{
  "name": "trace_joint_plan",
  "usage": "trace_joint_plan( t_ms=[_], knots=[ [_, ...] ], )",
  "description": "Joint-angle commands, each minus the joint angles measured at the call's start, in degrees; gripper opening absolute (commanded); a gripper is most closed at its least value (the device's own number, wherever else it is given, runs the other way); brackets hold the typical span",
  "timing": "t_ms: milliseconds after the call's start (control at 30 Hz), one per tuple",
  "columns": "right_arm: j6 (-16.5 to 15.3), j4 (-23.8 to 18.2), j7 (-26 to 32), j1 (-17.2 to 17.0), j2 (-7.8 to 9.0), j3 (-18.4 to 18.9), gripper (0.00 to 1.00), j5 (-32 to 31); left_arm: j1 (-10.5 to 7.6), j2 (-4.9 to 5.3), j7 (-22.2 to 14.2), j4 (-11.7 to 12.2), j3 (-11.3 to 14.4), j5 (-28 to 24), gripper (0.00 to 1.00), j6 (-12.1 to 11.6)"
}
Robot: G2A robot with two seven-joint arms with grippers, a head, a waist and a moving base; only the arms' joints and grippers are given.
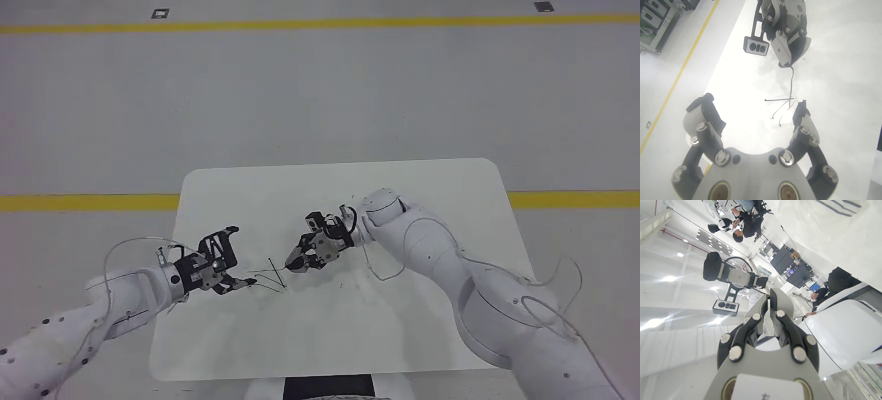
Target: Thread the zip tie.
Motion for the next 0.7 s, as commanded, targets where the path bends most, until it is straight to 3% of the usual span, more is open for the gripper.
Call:
trace_joint_plan(
  t_ms=[0,267,367,400,433,667],
  knots=[
    [0.0,0.0,0.0,0.0,0.0,0.0,0.0,0.0,-0.26,-0.19,0.0,-0.15,0.18,1.33,1.0,0.18],
    [0.0,0.0,0.0,0.0,0.0,0.0,0.0,0.0,-1.24,-0.26,7.96,0.35,2.64,9.0,1.0,-0.02],
    [0.0,0.0,0.0,0.0,0.0,0.0,0.0,0.0,-1.97,-0.02,8.97,0.67,3.78,10.11,0.87,-0.02],
    [0.0,0.0,0.0,0.0,0.0,0.0,0.0,0.0,-2.15,0.08,9.09,0.61,4.18,10.46,0.7,-0.02],
    [0.0,0.0,0.0,0.0,0.0,0.0,0.0,0.0,-2.42,0.19,9.31,0.73,4.57,10.41,0.61,-0.02],
    [0.0,0.0,0.0,0.0,0.0,0.0,0.0,0.0,-4.18,0.63,9.61,1.19,6.65,10.36,0.45,-0.02]
  ],
)
